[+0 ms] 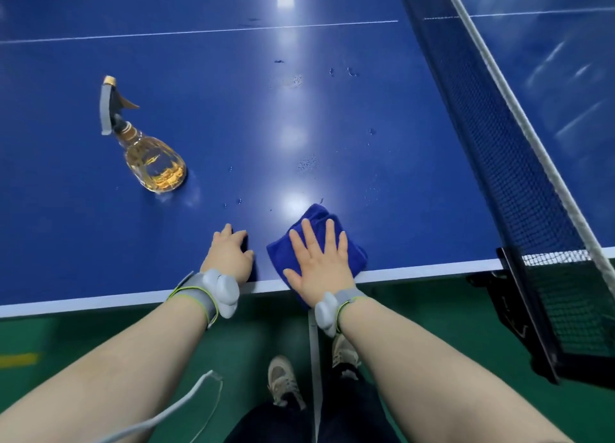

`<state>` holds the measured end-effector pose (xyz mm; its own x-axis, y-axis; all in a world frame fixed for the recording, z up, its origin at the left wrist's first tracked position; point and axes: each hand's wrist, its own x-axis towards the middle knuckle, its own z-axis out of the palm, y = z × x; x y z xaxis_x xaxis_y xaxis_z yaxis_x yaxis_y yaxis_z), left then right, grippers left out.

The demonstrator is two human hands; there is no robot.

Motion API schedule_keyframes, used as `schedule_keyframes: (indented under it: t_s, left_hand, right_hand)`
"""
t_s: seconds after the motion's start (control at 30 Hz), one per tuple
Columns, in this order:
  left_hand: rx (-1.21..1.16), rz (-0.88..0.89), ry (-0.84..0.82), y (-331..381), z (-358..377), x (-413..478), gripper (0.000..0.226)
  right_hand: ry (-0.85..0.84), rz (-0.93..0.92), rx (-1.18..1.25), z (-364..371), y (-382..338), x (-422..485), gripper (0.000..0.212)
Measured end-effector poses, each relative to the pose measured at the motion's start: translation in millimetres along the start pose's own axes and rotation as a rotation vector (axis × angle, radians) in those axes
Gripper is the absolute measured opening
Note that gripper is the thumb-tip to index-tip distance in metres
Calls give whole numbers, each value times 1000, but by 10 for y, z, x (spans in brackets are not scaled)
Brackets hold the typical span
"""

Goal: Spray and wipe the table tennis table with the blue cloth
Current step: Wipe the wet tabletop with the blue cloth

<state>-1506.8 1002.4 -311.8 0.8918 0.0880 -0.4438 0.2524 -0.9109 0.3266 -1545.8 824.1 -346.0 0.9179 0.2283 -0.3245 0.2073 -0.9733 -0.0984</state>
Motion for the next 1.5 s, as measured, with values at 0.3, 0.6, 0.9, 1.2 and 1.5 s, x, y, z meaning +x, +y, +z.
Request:
schedule_keyframes:
  t_s: [0.3, 0.6, 0.9, 1.2, 1.5]
  left_hand:
    - [18, -76, 64, -173, 59, 38, 44]
    - [123, -122, 61, -427, -93, 49, 26]
    - [89, -33, 34, -652, -162, 110, 36]
    - [19, -56, 137, -556, -300, 119, 31]
    - [49, -128, 195, -409, -276, 209, 25]
  right_hand:
    - [85, 523, 123, -70, 990, -6, 75]
    - [90, 905, 291, -205, 1167, 263, 74]
    - [97, 342, 87, -186, -38, 648, 78]
    - [-35, -267, -58, -109, -787, 643, 77]
    - [89, 553, 152, -190, 766, 434, 73]
